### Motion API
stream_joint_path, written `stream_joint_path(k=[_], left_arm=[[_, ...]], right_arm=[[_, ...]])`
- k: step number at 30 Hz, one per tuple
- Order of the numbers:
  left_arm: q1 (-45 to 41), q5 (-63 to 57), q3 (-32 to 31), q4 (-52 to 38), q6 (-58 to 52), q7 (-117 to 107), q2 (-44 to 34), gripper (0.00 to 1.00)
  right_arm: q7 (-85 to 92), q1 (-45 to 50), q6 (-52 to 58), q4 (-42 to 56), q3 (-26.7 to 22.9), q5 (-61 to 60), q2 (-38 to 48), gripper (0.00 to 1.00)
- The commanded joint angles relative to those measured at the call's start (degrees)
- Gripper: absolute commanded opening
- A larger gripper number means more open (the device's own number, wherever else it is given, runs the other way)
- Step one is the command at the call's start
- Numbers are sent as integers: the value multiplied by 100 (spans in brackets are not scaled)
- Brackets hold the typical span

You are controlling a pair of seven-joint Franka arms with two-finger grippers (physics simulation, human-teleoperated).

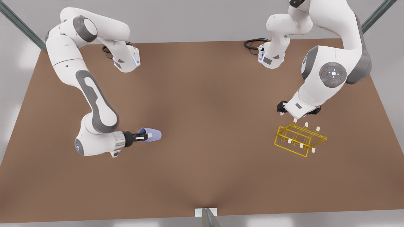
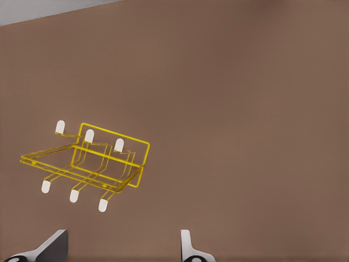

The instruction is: Place the cup on the cup holder

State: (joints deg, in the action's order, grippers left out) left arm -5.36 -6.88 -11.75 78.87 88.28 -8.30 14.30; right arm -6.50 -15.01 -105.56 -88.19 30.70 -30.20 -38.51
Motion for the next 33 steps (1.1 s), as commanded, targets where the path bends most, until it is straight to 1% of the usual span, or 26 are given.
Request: stream_joint_path(k=[1,2,4,8,10,12,16,18,20,22,30,31,32,33], left_arm=[[0,-6,-3,-3,-4,-5,-7,100],[0,-6,-3,-3,-4,-5,-7,100],[0,-6,-3,-3,-4,-5,-7,100],[0,-6,-3,6,-4,-5,-7,100],[0,-6,-3,6,-4,-5,-7,100],[0,-6,-3,-3,-4,-14,-7,100],[0,-6,-3,-3,-4,-5,-7,100],[0,-6,-3,-3,-4,-5,-7,100],[0,-6,-3,6,5,-5,-7,100],[0,-6,-3,6,5,-14,29,100],[0,-6,-3,-3,14,-5,55,100],[0,-6,-3,6,14,-14,55,100],[0,-6,-3,-3,14,-14,55,100],[0,-6,-3,-3,14,-14,55,100]], right_arm=[[1378,191,396,241,6,-1285,-253,21],[1703,226,396,303,-3,-1671,-472,21],[2337,639,396,733,-12,-2498,-1115,21],[2891,1395,299,1524,-82,-3492,-1809,21],[3119,1896,10,1981,-135,-3861,-2152,21],[3418,2423,-79,2500,-407,-4204,-2521,21],[3726,2889,-404,3027,-486,-4486,-3013,21],[3726,2951,-615,3045,-495,-4486,-3049,21],[3665,3311,-887,3326,-1066,-4644,-3154,21],[3665,3399,-958,3335,-1312,-4644,-3154,21],[3700,3469,-993,3326,-1427,-4644,-3198,21],[3682,3469,-993,3317,-1435,-4644,-3198,75],[3647,3469,-993,3309,-1436,-4644,-3198,100],[3647,3469,-993,3300,-1436,-4644,-3198,100]])
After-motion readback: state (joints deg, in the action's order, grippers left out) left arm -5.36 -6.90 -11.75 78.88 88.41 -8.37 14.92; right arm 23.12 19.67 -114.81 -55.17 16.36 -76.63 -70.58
